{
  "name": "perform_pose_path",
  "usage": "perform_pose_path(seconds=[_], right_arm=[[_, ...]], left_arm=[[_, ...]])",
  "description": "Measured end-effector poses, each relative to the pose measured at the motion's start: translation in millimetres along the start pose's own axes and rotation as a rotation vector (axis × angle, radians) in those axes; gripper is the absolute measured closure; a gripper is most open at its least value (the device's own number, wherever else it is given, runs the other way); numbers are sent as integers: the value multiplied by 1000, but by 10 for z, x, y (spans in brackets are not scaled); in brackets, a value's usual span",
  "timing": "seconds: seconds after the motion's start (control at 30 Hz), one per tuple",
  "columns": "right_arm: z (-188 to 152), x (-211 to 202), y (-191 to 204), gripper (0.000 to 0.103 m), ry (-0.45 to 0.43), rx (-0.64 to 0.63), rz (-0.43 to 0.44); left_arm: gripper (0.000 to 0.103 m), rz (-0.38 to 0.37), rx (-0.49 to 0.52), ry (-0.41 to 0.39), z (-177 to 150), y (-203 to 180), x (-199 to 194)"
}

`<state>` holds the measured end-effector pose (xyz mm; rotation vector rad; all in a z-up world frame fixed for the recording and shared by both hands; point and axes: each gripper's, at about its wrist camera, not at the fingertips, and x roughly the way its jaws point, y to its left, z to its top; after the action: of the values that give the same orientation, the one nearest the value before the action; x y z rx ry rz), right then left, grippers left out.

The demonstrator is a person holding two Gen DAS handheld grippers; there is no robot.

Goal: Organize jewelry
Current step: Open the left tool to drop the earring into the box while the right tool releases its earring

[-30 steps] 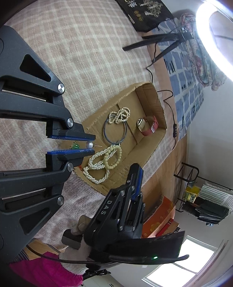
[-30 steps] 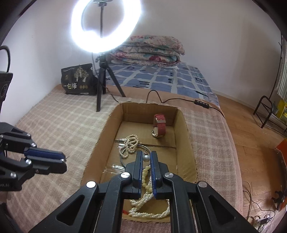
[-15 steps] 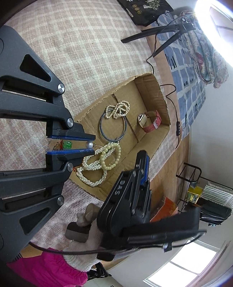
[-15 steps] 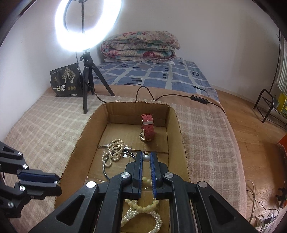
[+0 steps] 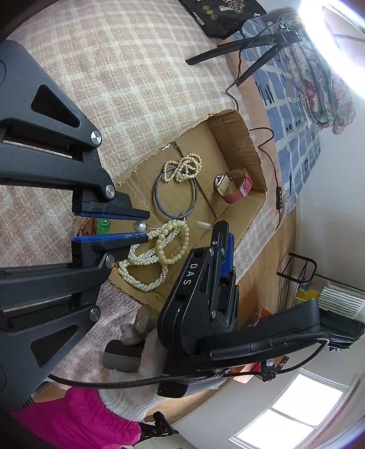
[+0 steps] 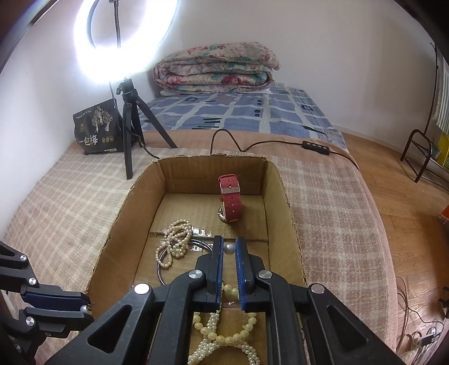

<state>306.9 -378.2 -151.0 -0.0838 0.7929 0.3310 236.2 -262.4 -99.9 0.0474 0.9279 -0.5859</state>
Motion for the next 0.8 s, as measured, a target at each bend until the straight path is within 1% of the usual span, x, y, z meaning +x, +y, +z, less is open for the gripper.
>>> perform_pose_path(seconds=[0.03, 0.07, 0.13, 0.2, 0.23, 0.27, 0.3, 0.33, 0.37, 0.4, 0.43, 0.47, 0.5, 0.53, 0.57, 0.63, 0.67, 0.8], right_arm=[[-1, -6, -4, 84, -4, 1, 0], [-2, -13, -8, 80, -7, 3, 2], [6, -24, -5, 78, -12, 7, 6], [15, -34, 8, 71, -14, 6, -4], [17, -40, 14, 57, -18, 6, -11], [20, -53, 21, 41, -27, 6, -22], [25, -69, 26, 34, -36, 7, -31], [31, -87, 27, 29, -48, 11, -35], [38, -96, 25, 28, -49, 15, -34], [46, -103, 21, 28, -49, 18, -36], [53, -109, 19, 22, -50, 20, -44], [58, -117, 20, 13, -56, 20, -58], [61, -130, 25, 10, -65, 20, -68], [64, -144, 25, 7, -72, 20, -72], [67, -153, 19, 7, -73, 22, -74], [81, -164, 17, 5, -71, 26, -81], [85, -174, 14, 0, -73, 25, -87], [105, -221, 37, 0, -79, 19, -93]], left_arm=[[96, 1, -2, -2, -3, 3, -11], [96, 0, -6, -5, -1, 13, -13], [96, 0, -8, -8, 7, 21, -23], [96, 5, 0, -9, 10, 15, -28], [96, 5, 5, -7, 9, 11, -29], [88, 7, 9, -6, 8, 7, -26], [80, 12, 14, -7, 6, -1, -29], [62, 16, 16, -11, 2, -5, -36], [53, 20, 17, -20, 0, -8, -45], [51, 23, 18, -29, 0, -11, -62], [50, 25, 19, -31, 5, -16, -69], [49, 26, 22, -31, 9, -21, -75], [49, 27, 25, -32, 13, -25, -83], [46, 29, 26, -34, 15, -28, -86], [42, 31, 26, -36, 16, -26, -95], [39, 34, 22, -41, 16, -25, -104], [39, 35, 22, -42, 17, -24, -110], [39, 39, 24, -44, 13, -30, -144]])
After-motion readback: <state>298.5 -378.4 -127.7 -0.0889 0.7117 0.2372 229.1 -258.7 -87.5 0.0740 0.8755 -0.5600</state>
